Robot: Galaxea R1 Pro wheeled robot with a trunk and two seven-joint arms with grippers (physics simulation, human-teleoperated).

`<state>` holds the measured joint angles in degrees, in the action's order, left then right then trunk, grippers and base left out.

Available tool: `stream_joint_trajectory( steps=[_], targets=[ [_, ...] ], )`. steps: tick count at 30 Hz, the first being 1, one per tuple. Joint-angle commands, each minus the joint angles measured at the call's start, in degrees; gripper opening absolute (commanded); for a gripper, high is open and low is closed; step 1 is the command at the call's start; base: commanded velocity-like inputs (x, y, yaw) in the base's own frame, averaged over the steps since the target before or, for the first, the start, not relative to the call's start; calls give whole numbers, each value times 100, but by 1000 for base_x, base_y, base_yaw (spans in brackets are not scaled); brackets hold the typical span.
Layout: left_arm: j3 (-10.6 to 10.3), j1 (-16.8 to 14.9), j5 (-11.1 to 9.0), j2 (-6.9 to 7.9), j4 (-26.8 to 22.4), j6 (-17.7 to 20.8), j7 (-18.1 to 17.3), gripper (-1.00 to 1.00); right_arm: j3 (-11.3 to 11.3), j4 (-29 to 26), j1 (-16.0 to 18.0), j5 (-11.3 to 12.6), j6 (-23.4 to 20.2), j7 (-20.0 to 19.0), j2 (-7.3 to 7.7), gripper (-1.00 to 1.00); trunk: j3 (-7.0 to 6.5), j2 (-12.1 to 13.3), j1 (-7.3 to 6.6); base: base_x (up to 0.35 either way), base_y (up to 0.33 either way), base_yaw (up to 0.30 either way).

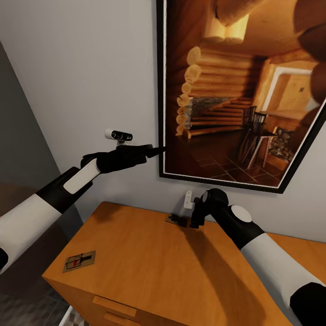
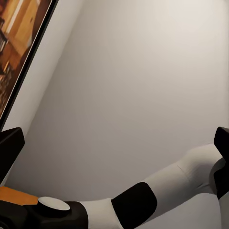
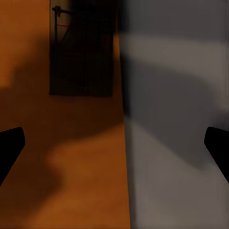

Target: Take the four mousetraps from the cabinet in the bathroom and place them on the bathroom floor. Make sure all four end up on the same floor surface, and ensure that at least two of them are either under or directly next to the same bathroom sink.

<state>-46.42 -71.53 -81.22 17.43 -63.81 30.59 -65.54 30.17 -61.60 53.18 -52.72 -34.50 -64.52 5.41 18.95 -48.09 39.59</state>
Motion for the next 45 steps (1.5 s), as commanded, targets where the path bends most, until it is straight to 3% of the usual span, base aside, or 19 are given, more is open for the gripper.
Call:
stream_joint_trajectory(
  steps=[1, 36, 45],
  targets=[
    [-24, -10, -60, 6, 0, 53, -2, 100, 15, -10, 8, -44, -13, -14, 4, 100, 8, -7, 1, 0, 0, 0],
    [-24, -10, -61, 6, 0, 53, -3, 100, 26, -4, 8, 177, 47, -17, 4, 100, 8, -7, 1, 0, 0, 0],
    [-23, -10, -61, 6, 0, 53, -3, 100, 89, -33, 8, 170, 56, -226, 2, 100, 8, -7, 1, 0, 0, 0]
  ],
)
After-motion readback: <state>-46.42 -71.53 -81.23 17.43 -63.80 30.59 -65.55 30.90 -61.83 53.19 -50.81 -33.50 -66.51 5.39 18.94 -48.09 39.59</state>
